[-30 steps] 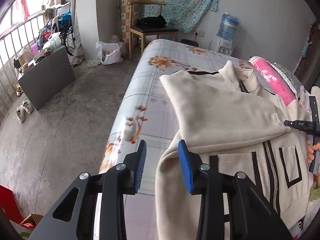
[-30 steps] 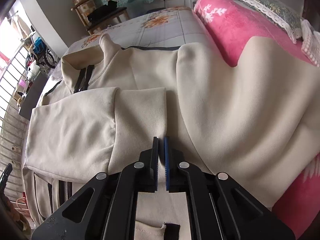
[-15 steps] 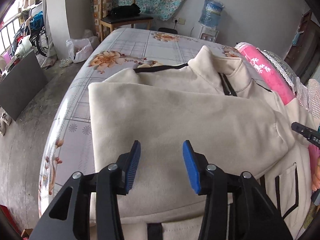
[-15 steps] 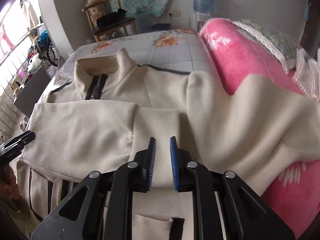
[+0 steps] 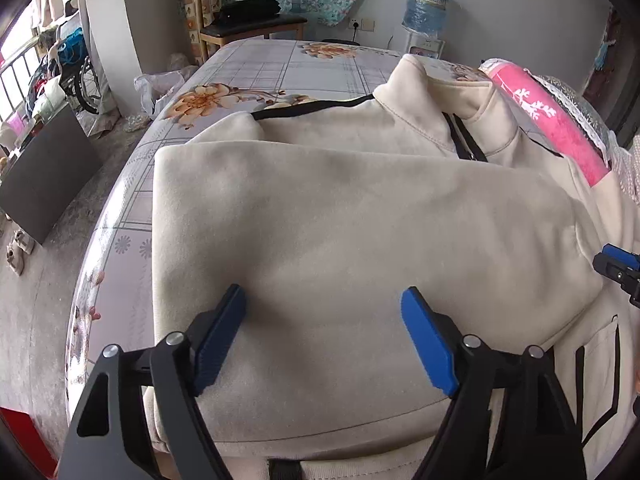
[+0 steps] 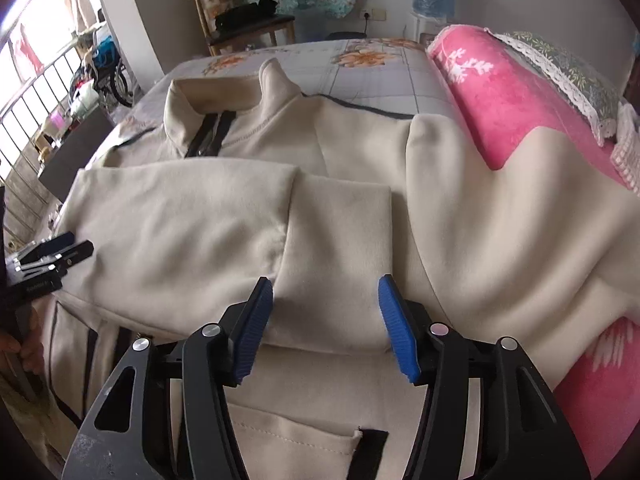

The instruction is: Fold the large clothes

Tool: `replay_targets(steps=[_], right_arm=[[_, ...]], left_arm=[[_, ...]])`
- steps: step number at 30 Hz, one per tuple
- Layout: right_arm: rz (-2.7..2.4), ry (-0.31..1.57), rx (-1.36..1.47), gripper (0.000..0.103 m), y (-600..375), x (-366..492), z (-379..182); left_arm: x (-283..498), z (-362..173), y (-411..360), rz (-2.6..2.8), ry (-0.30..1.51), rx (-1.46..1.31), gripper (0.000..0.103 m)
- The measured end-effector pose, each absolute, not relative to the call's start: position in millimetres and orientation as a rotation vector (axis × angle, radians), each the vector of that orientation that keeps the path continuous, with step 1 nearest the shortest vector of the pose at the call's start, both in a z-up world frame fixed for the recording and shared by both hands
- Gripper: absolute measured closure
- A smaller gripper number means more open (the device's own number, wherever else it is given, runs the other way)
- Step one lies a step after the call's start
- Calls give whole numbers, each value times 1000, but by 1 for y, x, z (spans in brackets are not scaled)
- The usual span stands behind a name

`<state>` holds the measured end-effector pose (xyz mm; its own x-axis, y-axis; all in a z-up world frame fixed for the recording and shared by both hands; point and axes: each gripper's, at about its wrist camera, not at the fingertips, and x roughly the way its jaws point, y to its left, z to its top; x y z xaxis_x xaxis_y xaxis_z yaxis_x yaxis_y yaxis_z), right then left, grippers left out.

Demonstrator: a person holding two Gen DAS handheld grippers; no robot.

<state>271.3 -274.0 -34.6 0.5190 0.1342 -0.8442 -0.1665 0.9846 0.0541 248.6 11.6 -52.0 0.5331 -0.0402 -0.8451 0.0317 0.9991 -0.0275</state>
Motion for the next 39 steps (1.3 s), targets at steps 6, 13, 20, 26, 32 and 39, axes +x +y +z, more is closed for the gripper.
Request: replay_targets(steps=[6, 13, 20, 26, 32, 39], right_arm=[[143, 1006, -30, 22, -282, 271, -43], [189, 1031, -28, 8, -281, 273, -48], [219, 1050, -35, 8, -284, 268, -38], [93, 922, 68, 8, -345, 236, 7], [-81, 865, 315, 9, -472, 202, 28], [-323, 833, 657, 31, -611, 169, -1]], left_arm=[[248, -55, 3, -6, 1007, 14, 13], [250, -56, -1, 7, 1035, 25, 6], [250, -56, -2, 12, 1046, 24, 6], [249, -56, -1, 1, 1045, 32, 5], [250, -56, 0, -7, 1055, 35, 5], [249, -56, 0, -10, 1052, 35, 5]])
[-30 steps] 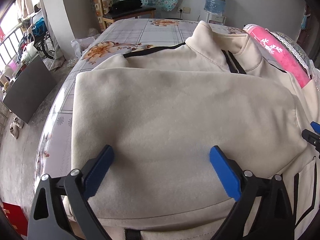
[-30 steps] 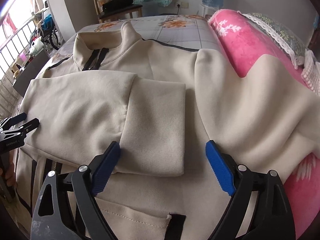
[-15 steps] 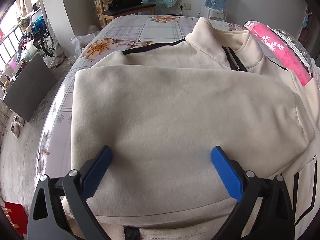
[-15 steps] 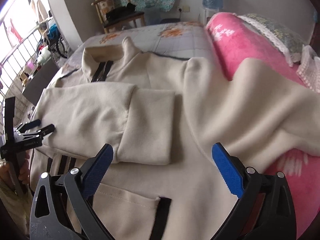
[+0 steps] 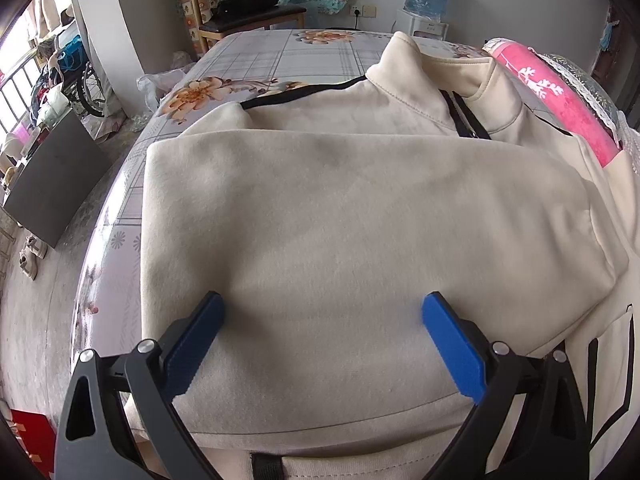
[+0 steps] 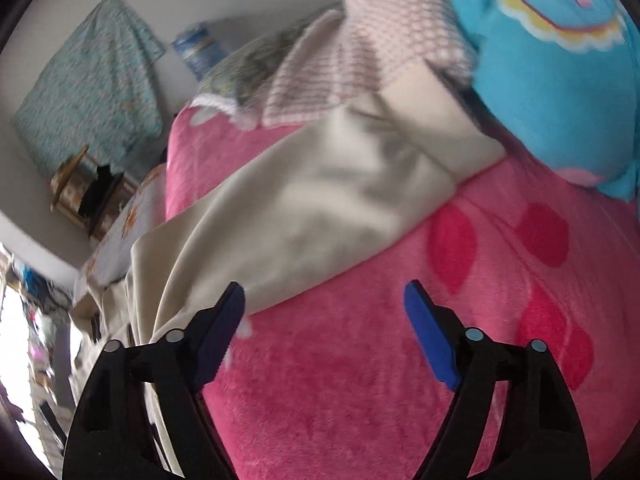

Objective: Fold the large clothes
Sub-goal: 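Move the open right gripper to the sleeve cuff on the pink blanket and grasp it, then lift the sleeve with the right gripper and lay it across the jacket front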

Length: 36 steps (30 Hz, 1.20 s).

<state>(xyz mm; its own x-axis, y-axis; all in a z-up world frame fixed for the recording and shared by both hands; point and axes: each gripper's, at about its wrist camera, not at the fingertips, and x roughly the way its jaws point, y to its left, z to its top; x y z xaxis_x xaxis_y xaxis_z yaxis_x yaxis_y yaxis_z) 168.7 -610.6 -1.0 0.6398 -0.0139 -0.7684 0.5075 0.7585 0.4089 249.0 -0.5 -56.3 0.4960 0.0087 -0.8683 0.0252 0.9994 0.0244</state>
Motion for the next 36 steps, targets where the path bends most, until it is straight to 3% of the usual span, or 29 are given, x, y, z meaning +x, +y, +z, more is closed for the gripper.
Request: replay_targets(steps=[14, 20, 22, 25, 32, 36], right_arm=[[-442, 707, 1005, 52, -703, 161, -34], [-466, 657, 1084, 72, -717, 165, -45], [-467, 651, 1082, 90, -720, 166, -44], [-463, 608, 987, 99, -708, 162, -15], [-383, 413, 662, 100, -657, 140, 113], [-311, 359, 609, 100, -633, 131, 151]], left_arm=[[248, -55, -1, -16, 1042, 35, 5], [249, -56, 0, -18, 1041, 36, 5], [249, -55, 0, -17, 1043, 37, 5], [250, -56, -1, -17, 1045, 38, 5], [250, -56, -1, -21, 1047, 39, 5], [250, -56, -1, -21, 1043, 39, 5]])
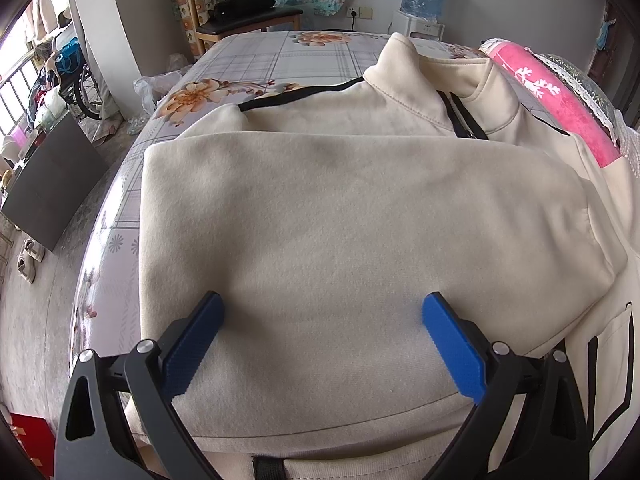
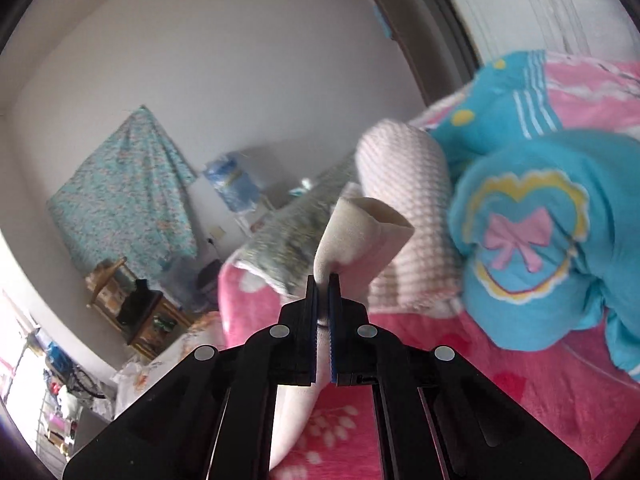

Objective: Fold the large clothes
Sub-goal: 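Lift the sleeve with the right gripper and lay it across the jacket front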

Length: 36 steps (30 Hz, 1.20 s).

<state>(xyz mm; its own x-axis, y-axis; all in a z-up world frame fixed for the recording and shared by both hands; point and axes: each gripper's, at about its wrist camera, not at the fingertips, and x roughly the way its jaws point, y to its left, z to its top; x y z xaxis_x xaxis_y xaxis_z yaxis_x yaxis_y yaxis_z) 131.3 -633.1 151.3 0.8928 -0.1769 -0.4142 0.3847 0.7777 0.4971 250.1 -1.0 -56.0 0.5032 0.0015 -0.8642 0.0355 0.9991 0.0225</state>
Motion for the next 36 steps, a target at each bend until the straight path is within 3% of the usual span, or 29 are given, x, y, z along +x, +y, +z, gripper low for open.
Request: replay_targets(steps=[10, 13, 16, 23, 27, 30, 31, 33, 36], right_arm=[[-112, 313, 533, 100, -558, 171, 192], [-40, 307, 492, 100, -527, 186, 205], [43, 303, 437, 100, -481, 204, 216], [321, 325, 332, 100, -352, 245, 223], [500, 408, 235, 100, -257, 263, 196], [604, 554, 129, 91, -196, 276, 152], [633, 625, 86, 71, -177, 278, 130], [667, 754, 27, 52, -154, 278, 88], [660, 855, -11, 51, -159, 268, 48]], left_arm=[[247, -52, 5, -41, 1026, -8, 6], [240, -43, 13, -59, 997, -55, 10], [227, -33, 22, -87, 967, -85, 18], [199, -20, 53, -157, 979, -194, 49], [183, -13, 71, -175, 979, -231, 58], [172, -8, 84, -180, 976, -263, 58], [169, -7, 88, -189, 977, -279, 58], [165, -5, 95, -210, 980, -307, 58], [162, -2, 101, -238, 973, -332, 58]])
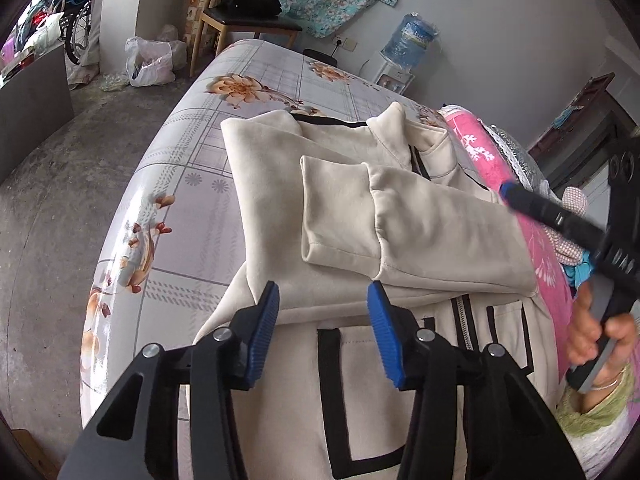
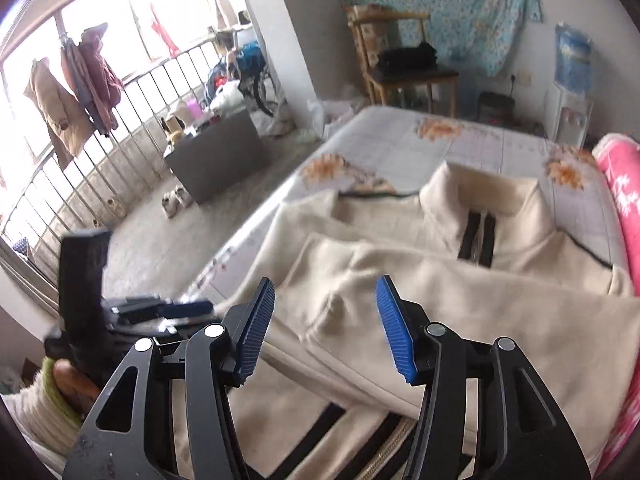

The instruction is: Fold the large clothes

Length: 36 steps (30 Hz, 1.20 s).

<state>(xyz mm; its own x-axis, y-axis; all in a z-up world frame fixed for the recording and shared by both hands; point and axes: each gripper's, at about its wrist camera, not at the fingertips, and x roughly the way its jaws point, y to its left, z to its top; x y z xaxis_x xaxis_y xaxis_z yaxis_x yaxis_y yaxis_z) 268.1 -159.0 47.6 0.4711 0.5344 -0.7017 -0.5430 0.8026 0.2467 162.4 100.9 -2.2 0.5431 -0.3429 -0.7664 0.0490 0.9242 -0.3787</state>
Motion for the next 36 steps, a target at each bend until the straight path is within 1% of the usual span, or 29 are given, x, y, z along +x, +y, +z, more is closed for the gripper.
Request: replay_targets(steps=[4, 11, 13, 15, 17, 19, 23, 25, 28, 30, 36], right_arm=[[537, 877, 52, 44, -216, 251, 34], [245, 885, 231, 44, -357, 220, 26], [198, 883, 293, 44, -390, 214, 22], [164, 880, 336, 44, -417, 209, 18], [136, 877, 358, 44, -432, 206, 11], [120, 877, 375, 44, -442, 206, 7], [106, 872, 376, 44, -451, 208, 3], [112, 876, 358, 46, -445, 217, 0], [127, 893, 338, 52, -436, 235, -6], [143, 900, 337, 52, -430, 250, -8], [130, 945, 314, 52, -419, 315, -14]], left_arm=[[178, -1, 99, -248, 971, -366, 58], [244, -24, 87, -162, 1028, -368, 58], [258, -31, 77, -148, 1051, -325, 69], [266, -37, 66, -114, 1074, -257, 88], [268, -38, 60, -105, 1058, -211, 95], [260, -29, 58, -101, 1024, -187, 97], [225, 6, 57, -98, 897, -137, 97], [221, 2, 60, -67, 913, -133, 97], [227, -25, 71, -10, 993, -152, 97], [228, -34, 75, -11, 1008, -187, 97], [226, -35, 72, 0, 999, -156, 97]])
